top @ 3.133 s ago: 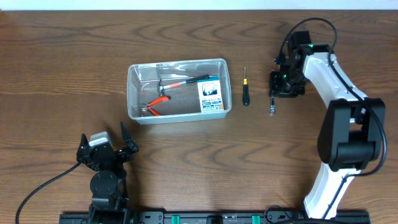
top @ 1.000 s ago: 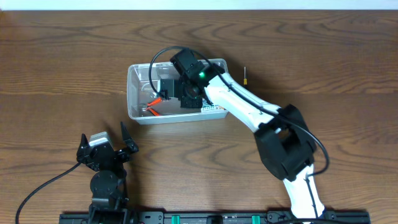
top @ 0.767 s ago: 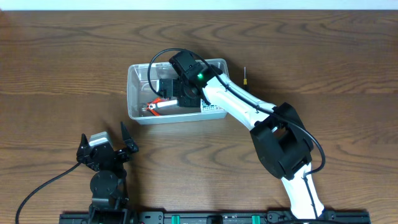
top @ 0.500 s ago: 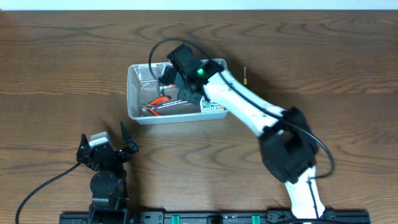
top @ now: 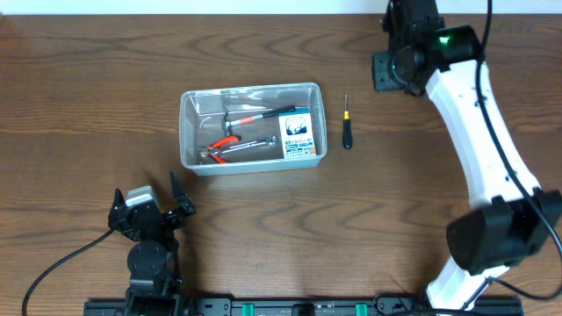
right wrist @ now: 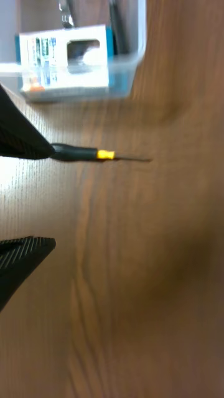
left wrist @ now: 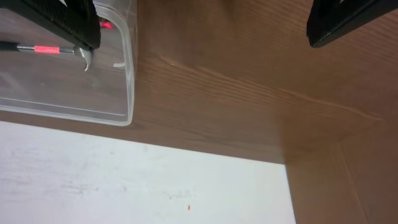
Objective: Pack container
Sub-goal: 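Grasp the yellow-handled screwdriver with the right gripper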
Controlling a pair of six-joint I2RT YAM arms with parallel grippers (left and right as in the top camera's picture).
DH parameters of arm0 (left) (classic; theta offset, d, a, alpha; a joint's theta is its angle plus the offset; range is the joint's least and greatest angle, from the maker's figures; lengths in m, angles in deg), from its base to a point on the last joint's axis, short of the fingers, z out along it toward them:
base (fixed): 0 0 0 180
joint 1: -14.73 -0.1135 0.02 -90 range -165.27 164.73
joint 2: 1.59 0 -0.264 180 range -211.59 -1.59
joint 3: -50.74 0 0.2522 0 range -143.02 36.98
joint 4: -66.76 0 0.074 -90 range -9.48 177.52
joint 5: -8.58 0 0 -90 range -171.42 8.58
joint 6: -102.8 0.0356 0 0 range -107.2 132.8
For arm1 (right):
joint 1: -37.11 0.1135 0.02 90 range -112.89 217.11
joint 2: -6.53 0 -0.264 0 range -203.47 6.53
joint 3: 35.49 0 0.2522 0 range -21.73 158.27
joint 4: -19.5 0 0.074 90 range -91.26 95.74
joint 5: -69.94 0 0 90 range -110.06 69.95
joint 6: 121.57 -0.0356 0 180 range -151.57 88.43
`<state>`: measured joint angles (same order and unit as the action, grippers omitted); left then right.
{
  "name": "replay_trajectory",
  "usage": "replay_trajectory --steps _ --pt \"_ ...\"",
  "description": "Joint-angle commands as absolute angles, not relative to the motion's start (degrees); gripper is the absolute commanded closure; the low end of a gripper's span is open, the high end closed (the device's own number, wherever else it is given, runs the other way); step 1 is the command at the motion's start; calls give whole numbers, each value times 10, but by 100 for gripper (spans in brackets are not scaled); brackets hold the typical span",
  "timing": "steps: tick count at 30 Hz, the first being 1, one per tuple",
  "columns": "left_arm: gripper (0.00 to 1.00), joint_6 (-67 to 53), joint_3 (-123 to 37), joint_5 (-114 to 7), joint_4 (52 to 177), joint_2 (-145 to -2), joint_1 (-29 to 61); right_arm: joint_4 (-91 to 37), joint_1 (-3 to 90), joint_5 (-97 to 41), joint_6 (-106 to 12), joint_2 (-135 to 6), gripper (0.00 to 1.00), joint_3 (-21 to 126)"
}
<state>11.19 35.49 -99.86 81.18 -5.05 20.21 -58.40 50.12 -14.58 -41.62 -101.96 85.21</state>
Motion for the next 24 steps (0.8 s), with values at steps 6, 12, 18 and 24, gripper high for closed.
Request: replay_trajectory --steps 6,12,18,24 --pt "2 113 368 -1010 829 -48 204 -527 523 -212 -475 -1110 57 766" --pt "2 113 368 -1010 829 -48 204 -513 544 -218 -491 -1172 56 760" --pt "2 113 368 -1010 829 -48 204 -498 545 -223 -513 -1224 58 760" --pt "2 113 368 -1010 829 -48 204 -500 546 -223 -513 -1247 61 760"
